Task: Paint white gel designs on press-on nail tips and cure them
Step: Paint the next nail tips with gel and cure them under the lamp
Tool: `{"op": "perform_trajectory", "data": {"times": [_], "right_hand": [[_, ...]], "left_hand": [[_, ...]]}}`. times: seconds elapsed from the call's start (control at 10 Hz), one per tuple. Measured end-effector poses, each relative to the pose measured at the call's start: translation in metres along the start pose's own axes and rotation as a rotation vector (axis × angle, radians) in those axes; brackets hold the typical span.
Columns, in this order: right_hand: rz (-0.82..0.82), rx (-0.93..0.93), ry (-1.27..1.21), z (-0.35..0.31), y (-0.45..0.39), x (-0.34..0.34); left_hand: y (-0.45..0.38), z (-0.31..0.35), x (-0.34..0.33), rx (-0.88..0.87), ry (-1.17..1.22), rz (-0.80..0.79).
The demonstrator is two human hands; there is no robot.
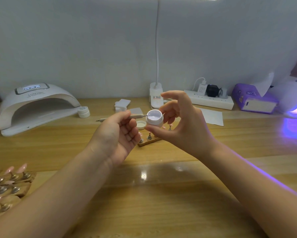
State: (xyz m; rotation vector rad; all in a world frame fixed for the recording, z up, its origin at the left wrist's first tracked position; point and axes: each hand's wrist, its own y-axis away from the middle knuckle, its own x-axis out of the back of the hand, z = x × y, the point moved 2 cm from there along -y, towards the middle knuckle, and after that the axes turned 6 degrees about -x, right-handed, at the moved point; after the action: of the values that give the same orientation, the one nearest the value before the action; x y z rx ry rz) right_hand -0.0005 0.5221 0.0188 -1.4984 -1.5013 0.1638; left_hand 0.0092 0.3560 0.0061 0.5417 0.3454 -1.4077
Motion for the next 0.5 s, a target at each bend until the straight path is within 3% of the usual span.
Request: {"op": "perform_trajectory", "data": {"times": [0.5], "right_hand": [[-0.001,-0.017,0.005,0.0059,0.0017,-0.0021]], "left_hand": [[-0.0033,-0.0004,0.0026,0.006,0.062,0.045]]}}
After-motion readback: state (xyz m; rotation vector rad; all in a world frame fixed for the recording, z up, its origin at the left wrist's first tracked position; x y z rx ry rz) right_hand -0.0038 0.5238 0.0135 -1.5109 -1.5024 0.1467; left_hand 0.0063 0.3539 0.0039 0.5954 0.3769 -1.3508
